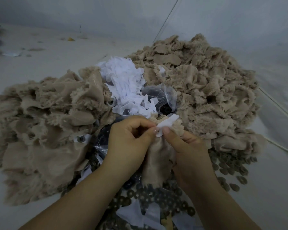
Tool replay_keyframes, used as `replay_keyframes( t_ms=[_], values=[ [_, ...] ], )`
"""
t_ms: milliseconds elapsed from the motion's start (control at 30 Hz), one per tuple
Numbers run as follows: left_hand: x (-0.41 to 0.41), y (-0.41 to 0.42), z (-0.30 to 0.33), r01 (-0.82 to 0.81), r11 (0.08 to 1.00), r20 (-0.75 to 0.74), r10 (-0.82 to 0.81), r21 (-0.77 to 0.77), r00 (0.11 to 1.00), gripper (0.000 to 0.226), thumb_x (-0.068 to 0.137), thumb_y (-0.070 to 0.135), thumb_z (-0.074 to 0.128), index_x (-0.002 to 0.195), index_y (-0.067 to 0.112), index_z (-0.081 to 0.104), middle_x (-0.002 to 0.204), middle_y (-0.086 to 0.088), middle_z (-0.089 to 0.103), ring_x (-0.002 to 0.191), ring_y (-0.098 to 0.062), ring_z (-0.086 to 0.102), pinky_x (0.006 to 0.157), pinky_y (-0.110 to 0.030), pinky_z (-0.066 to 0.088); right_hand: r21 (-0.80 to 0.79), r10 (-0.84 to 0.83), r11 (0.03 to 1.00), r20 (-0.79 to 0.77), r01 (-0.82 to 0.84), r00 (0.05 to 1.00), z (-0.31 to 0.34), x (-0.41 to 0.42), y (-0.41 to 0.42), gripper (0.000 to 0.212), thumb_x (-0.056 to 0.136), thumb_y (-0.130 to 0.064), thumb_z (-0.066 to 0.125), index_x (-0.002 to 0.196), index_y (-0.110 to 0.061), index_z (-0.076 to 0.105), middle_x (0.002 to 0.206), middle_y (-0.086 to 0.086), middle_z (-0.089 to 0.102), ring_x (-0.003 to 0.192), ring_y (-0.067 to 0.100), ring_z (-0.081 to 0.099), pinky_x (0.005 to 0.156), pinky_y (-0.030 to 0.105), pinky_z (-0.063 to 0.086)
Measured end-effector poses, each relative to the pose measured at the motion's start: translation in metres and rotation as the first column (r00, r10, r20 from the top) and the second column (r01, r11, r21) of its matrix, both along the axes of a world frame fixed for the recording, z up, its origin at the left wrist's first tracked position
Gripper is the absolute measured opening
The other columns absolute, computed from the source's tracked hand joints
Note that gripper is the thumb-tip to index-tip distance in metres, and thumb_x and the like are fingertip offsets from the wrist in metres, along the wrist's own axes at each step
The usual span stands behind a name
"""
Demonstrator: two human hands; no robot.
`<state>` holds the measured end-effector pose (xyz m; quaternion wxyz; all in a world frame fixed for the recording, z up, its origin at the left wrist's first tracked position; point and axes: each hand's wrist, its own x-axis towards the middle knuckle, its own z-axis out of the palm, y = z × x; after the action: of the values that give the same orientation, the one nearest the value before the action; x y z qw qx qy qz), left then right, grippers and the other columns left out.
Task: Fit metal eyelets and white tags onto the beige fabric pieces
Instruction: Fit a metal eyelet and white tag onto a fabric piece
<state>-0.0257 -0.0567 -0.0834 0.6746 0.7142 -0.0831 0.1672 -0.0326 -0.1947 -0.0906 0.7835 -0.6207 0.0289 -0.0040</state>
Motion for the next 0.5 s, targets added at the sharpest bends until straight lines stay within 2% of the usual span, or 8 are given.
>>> replay_keyframes(
  t_ms=[100,267,433,500],
  values=[
    [0.0006,0.0010,0.0003,0.023,0.998,-0.050,-0.026,-0.066,0.998,0.016,0.084,0.004,0.072,0.077,0.019,0.074,0.078,-0.001,0.073,0.076,-0.017,0.070,0.072,-0.031,0.058,-0.042,-0.011,0.999,0.023,0.012,1.000,-0.0003,0.0000,-0.0008,0.033,0.069,-0.038,0.075,0.090,-0.013,0.080,0.093,0.014,0.077,0.096,0.033,0.073,0.091,0.051,0.056],
    [0.0010,0.0012,0.0029,0.040,0.992,-0.086,-0.051,-0.124,0.995,0.017,0.084,-0.001,0.073,0.078,0.015,0.075,0.078,-0.005,0.075,0.078,-0.024,0.072,0.073,-0.036,0.061,-0.031,0.014,0.999,0.044,-0.013,0.999,-0.0008,0.0001,-0.0001,0.036,0.063,-0.036,0.079,0.092,-0.015,0.080,0.095,0.013,0.077,0.095,0.031,0.073,0.086,0.047,0.058],
    [0.0017,0.0014,0.0019,0.055,0.985,-0.107,-0.073,-0.161,0.992,0.015,0.083,0.002,0.074,0.074,0.013,0.075,0.079,-0.010,0.074,0.080,-0.031,0.071,0.077,-0.044,0.060,-0.124,-0.019,0.992,0.116,0.033,0.993,-0.0012,-0.0002,0.0004,0.006,0.078,-0.022,0.076,0.079,-0.025,0.081,0.084,0.007,0.078,0.084,0.031,0.074,0.073,0.039,0.062],
    [0.0020,0.0018,0.0019,0.072,0.983,-0.116,-0.092,-0.172,0.989,0.018,0.083,0.001,0.073,0.072,0.014,0.075,0.078,-0.009,0.074,0.079,-0.027,0.071,0.077,-0.043,0.060,-0.147,-0.044,0.987,0.120,0.062,0.992,-0.0023,-0.0002,0.0009,0.012,0.083,-0.015,0.075,0.077,-0.024,0.080,0.082,0.008,0.077,0.084,0.036,0.073,0.074,0.045,0.061]
  ],
)
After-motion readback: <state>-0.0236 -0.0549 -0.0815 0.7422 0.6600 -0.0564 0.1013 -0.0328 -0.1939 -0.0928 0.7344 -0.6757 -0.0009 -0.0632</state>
